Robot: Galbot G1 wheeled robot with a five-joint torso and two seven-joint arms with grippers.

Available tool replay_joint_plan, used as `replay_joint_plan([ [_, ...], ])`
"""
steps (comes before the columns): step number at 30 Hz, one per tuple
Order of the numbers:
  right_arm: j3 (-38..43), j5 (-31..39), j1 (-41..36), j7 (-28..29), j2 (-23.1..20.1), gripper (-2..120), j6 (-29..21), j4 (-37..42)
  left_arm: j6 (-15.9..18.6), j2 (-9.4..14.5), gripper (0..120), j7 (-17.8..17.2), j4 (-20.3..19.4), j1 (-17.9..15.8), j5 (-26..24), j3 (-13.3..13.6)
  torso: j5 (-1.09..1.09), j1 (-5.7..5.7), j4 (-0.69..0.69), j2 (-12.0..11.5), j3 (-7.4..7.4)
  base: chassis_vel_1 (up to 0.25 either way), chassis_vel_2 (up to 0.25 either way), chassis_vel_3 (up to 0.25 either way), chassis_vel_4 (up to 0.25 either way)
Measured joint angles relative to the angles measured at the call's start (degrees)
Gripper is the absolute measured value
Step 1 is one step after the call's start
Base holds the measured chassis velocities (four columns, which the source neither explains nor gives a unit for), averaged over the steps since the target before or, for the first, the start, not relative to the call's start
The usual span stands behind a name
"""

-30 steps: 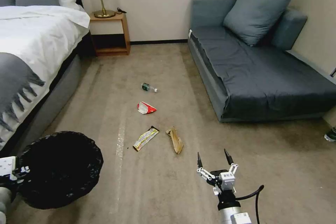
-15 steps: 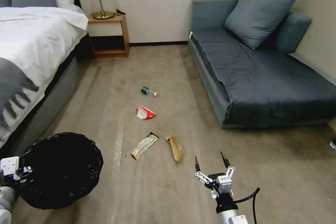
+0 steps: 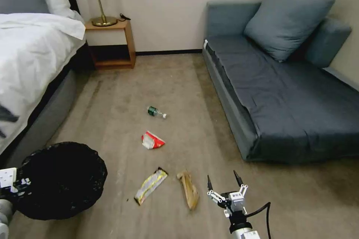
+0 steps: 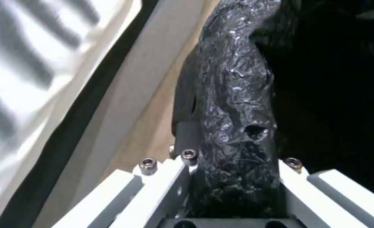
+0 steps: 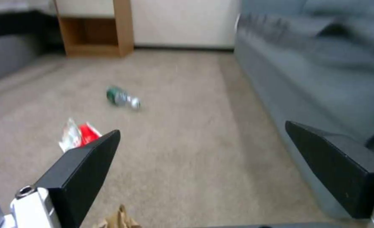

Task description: Pick up the trash bin, then pick up the garbage on the floor and place it into the trash bin.

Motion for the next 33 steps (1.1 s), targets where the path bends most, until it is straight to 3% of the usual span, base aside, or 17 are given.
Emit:
replay_joint_plan([
  [5, -4.0, 3.2, 3.1, -0.8, -3.2, 100, -7.2, -0.6, 0.0, -0.5, 2, 0.1, 0.0, 0.2, 0.1, 0.2, -0.12, 0.00, 0.01, 0.0, 0.01, -0.174, 0.162, 0.141, -0.119],
  [9, -11.8, 9.8, 10.0, -2.5, -8.3, 100, -18.8, -3.1, 0.0, -1.2, 2, 0.2, -0.4, 0.8, 1.1, 0.7, -0.17, 0.00, 0.07, 0.0, -0.01, -0.004, 0.009, 0.013, -0.005],
  [11, -13.2, 11.2, 11.2, -2.9, -9.0, 100, -21.0, -3.5, 0.0, -1.2, 2, 0.2, -0.4, 0.9, 1.2, 0.7, -0.17, 0.00, 0.08, 0.0, -0.01, 0.049, -0.031, -0.040, 0.060],
  [14, -17.1, 18.8, 16.6, -4.3, -12.5, 100, -31.0, -5.5, 0.1, -1.8, 2, 0.3, -1.1, 1.5, 2.0, 1.1, -0.09, -0.01, 0.07, 0.0, -0.01, 0.037, -0.019, -0.024, 0.024],
  [17, -18.4, 21.6, 19.6, -4.7, -14.0, 100, -34.2, -7.2, 0.1, -2.3, 2, 0.4, -1.5, 1.9, 2.5, 1.4, -0.20, 0.00, 0.06, 0.0, 0.00, 0.000, 0.000, 0.000, 0.000],
  [22, -20.7, 25.4, 25.4, -4.7, -16.8, 100, -39.0, -11.9, 0.0, -3.5, 2, 0.4, -2.6, 2.6, 3.2, 1.7, -0.20, 0.00, 0.05, 0.0, -0.01, 0.000, 0.000, 0.000, 0.000],
  [29, -23.4, 30.5, 30.2, -5.5, -18.8, 100, -42.5, -16.2, -0.1, -3.9, 2, 0.5, -2.8, 3.0, 3.4, 1.8, -0.20, 0.00, 0.05, 0.0, 0.00, 0.000, 0.000, 0.000, 0.000],
  [33, -25.3, 31.5, 32.2, -5.6, -19.0, 92, -43.4, -18.3, -0.1, -3.9, 2, 0.6, -3.0, 3.0, 3.5, 1.9, -0.21, 0.00, 0.05, 0.0, 0.00, 0.000, 0.000, 0.000, 0.000],
])
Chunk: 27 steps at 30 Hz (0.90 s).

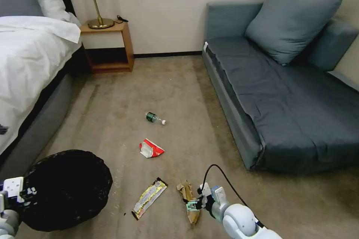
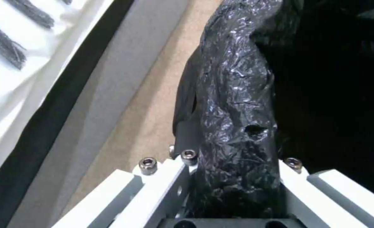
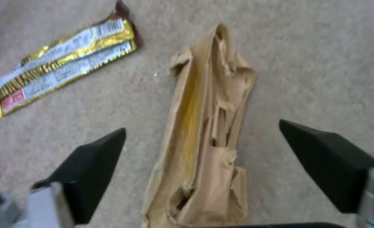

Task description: Pick up the trash bin, then pick up the garbage on the floor and place it into the trash bin.

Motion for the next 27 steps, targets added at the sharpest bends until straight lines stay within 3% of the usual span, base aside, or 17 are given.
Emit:
replay_joint_plan([
  [23, -0.3, -0.3, 1.1, 0.5, 1.9, 8, 0.0, -2.9, 0.0, 0.9, 2, -0.1, -0.5, 0.0, -0.3, 0.3, -0.01, 0.00, -0.01, 0.0, 0.00, 0.000, 0.000, 0.000, 0.000],
  [27, 0.7, -0.3, 0.8, 0.4, 2.2, 0, 0.4, -3.0, 0.1, 0.7, 2, -0.1, -1.0, 0.2, -0.3, 0.1, -0.01, 0.00, 0.00, 0.0, 0.00, 0.000, 0.000, 0.000, 0.000],
])
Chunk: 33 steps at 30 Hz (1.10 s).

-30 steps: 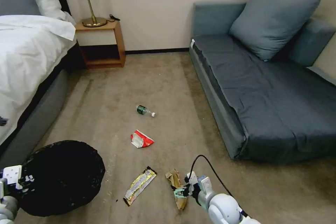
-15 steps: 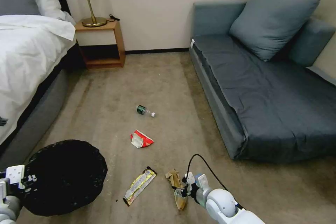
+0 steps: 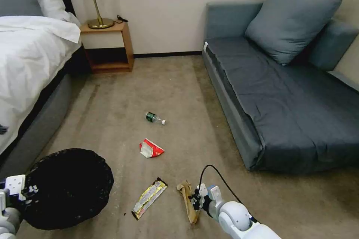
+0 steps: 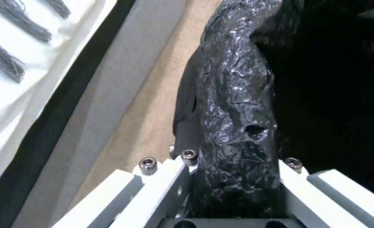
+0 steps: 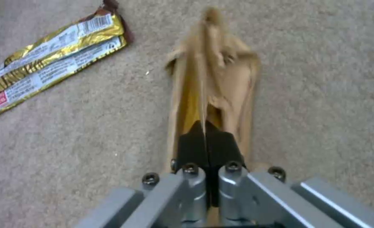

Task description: Pick up the trash bin, then pick up the garbage on the floor and place it into the trash bin.

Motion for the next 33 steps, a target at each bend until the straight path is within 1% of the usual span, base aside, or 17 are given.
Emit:
replay_joint_plan([
  [4, 1.6, 0.7, -0.7, 0.2, 0.3, 0, 0.1, 1.3, 0.1, -0.2, 2, -0.1, -0.5, 0.0, -0.2, -0.5, 0.00, 0.00, 0.00, 0.0, 0.00, 0.000, 0.000, 0.000, 0.000],
  [5, 2.2, 1.0, -1.3, 0.3, 0.2, 0, 0.2, 2.7, 0.1, -0.3, 2, -0.1, -0.9, 0.2, -0.2, -0.6, 0.00, 0.00, 0.00, 0.0, 0.00, 0.000, 0.000, 0.000, 0.000],
  [8, 4.4, 3.9, -3.2, 0.9, -0.7, 0, 0.2, 9.4, 0.2, -0.6, 2, -0.1, -1.7, 0.6, -0.3, -0.9, 0.01, 0.00, 0.00, 0.0, 0.00, 0.000, 0.000, 0.000, 0.000],
  [9, 4.4, 3.9, -3.2, 0.9, -0.7, 0, 0.2, 9.4, 0.2, -0.6, 2, -0.1, -1.7, 0.6, -0.3, -0.9, 0.01, 0.00, 0.00, 0.0, 0.00, 0.000, 0.000, 0.000, 0.000],
  [13, 5.8, 8.0, -4.6, 2.4, -1.8, 0, 0.9, 21.7, 0.3, -0.9, 2, -0.2, -2.1, 0.6, -0.3, -0.9, 0.00, 0.00, 0.00, 0.0, 0.00, 0.000, 0.000, 0.000, 0.000],
  [14, 5.8, 8.0, -4.6, 2.4, -1.8, 0, 0.9, 21.7, 0.3, -0.9, 2, -0.2, -2.1, 0.6, -0.3, -0.9, 0.00, 0.00, 0.00, 0.0, 0.00, 0.000, 0.000, 0.000, 0.000],
  [17, 4.4, 11.2, -3.2, 3.3, -1.6, 0, 4.3, 27.6, 0.3, -1.3, 2, -0.2, -2.4, 0.6, -0.3, -0.5, -0.01, 0.00, 0.00, 0.0, -0.01, 0.000, 0.000, 0.000, 0.000],
  [18, 3.1, 12.7, -1.7, 3.4, -0.9, 0, 6.1, 29.6, 0.4, -1.5, 2, -0.2, -2.6, 0.6, -0.3, -0.2, -0.01, 0.00, -0.01, 0.0, -0.01, 0.000, 0.000, 0.000, 0.000],
  [19, 3.1, 12.7, -1.7, 3.4, -0.9, 0, 6.1, 29.6, 0.4, -1.5, 2, -0.2, -2.6, 0.6, -0.3, -0.2, -0.01, 0.00, -0.01, 0.0, -0.01, 0.000, 0.000, 0.000, 0.000],
  [21, -0.4, 14.9, 2.2, 3.5, 1.7, 0, 9.1, 30.9, 0.4, -1.7, 2, -0.2, -2.8, 0.8, -0.2, 0.0, -0.01, 0.00, 0.00, 0.0, 0.00, 0.000, 0.000, 0.000, 0.000],
  [24, -4.6, 15.6, 6.1, 3.5, 4.2, 0, 11.6, 29.9, 0.5, -2.1, 2, -0.3, -3.0, 0.8, -0.2, 0.1, 0.00, 0.00, 0.01, 0.0, 0.00, 0.000, 0.000, 0.000, 0.000],
  [27, -5.9, 15.6, 7.2, 3.5, 4.8, 0, 12.3, 29.2, 0.6, -2.1, 2, -0.3, -3.2, 0.8, -0.2, 0.1, -0.01, 0.00, 0.01, 0.0, 0.00, 0.000, 0.000, 0.000, 0.000],
  [29, -10.6, 16.3, 11.3, 3.5, 6.3, 0, 13.8, 26.3, 0.7, -2.4, 2, -0.3, -3.5, 0.8, -0.3, 0.1, -0.01, 0.00, 0.01, 0.0, 0.00, 0.000, 0.000, 0.000, 0.000],
  [30, -10.6, 16.3, 11.3, 3.5, 6.3, 0, 13.8, 26.3, 0.7, -2.4, 2, -0.3, -3.5, 0.8, -0.3, 0.1, -0.01, 0.00, 0.01, 0.0, 0.00, 0.000, 0.000, 0.000, 0.000],
  [31, -13.2, 16.6, 13.6, 3.3, 6.7, 0, 14.6, 24.8, 0.8, -2.6, 2, -0.3, -3.6, 0.8, -0.4, 0.0, -0.01, 0.00, 0.00, 0.0, 0.00, 0.000, 0.000, 0.000, 0.000],
  [32, -13.4, 16.6, 13.8, 3.2, 6.7, 0, 14.6, 24.7, 0.8, -2.6, 2, -0.3, -3.6, 0.8, -0.4, 0.0, -0.01, 0.00, 0.00, 0.0, 0.00, 0.000, 0.000, 0.000, 0.000],
  [33, -17.1, 16.7, 16.7, 2.7, 7.5, 0, 15.9, 22.8, 0.9, -2.8, 2, -0.3, -3.7, 0.8, -0.4, 0.1, -0.01, 0.00, 0.01, 0.0, 0.00, 0.000, 0.000, 0.000, 0.000],
])
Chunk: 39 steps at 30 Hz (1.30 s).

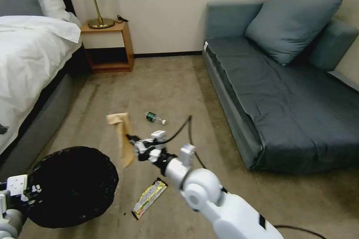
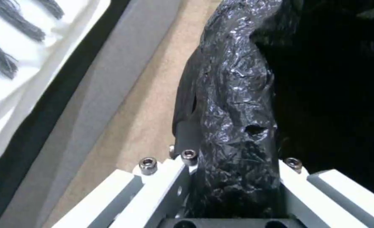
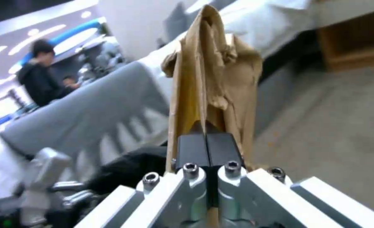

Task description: Pick up the trash bin, then pick up the garbage on the floor and place it into the trash bin.

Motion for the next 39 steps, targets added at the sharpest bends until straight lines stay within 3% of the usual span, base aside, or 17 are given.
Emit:
replay_joint_plan([
  [2, -1.6, -0.2, 1.2, -0.1, 0.6, 0, 0.5, -0.9, 0.0, -0.1, 2, 0.0, 0.0, 0.0, 0.0, 0.1, 0.00, 0.00, -0.01, 0.0, 0.00, 0.000, 0.000, 0.000, 0.000],
  [7, -9.0, -2.0, 7.0, 0.3, 7.1, 0, 3.8, -7.4, 0.3, -0.6, 2, -0.1, -0.7, -0.3, 0.2, 1.8, -0.01, 0.00, 0.00, 0.0, 0.00, 0.000, 0.000, 0.000, 0.000],
  [19, -12.5, -4.0, 8.4, 0.9, 10.5, 0, 3.4, -10.8, 0.6, -0.3, 2, -0.1, -1.3, -0.2, 0.0, 1.9, 0.00, 0.00, -0.01, 0.0, 0.00, 0.000, 0.000, 0.000, 0.000],
  [34, -11.1, -4.6, 6.0, 0.7, 8.7, 53, 2.6, -10.3, 0.6, -0.7, 2, -0.1, -1.3, 0.1, -1.0, 1.7, 0.00, 0.00, 0.00, 0.0, 0.00, 0.000, 0.000, 0.000, 0.000],
  [37, -9.0, -6.5, 4.3, 0.5, 6.5, 68, 1.8, -8.6, 0.6, -0.4, 2, -0.2, -0.1, -0.5, -1.4, 0.9, 0.01, 0.00, 0.00, 0.0, 0.00, 0.000, 0.000, 0.000, 0.000],
  [39, -8.5, -6.8, 3.9, 0.3, 5.7, 71, 1.5, -8.0, 0.6, -0.4, 2, -0.3, 0.2, -0.7, -1.6, 0.6, 0.02, 0.00, 0.00, 0.0, 0.00, 0.000, 0.000, 0.000, 0.000],
])
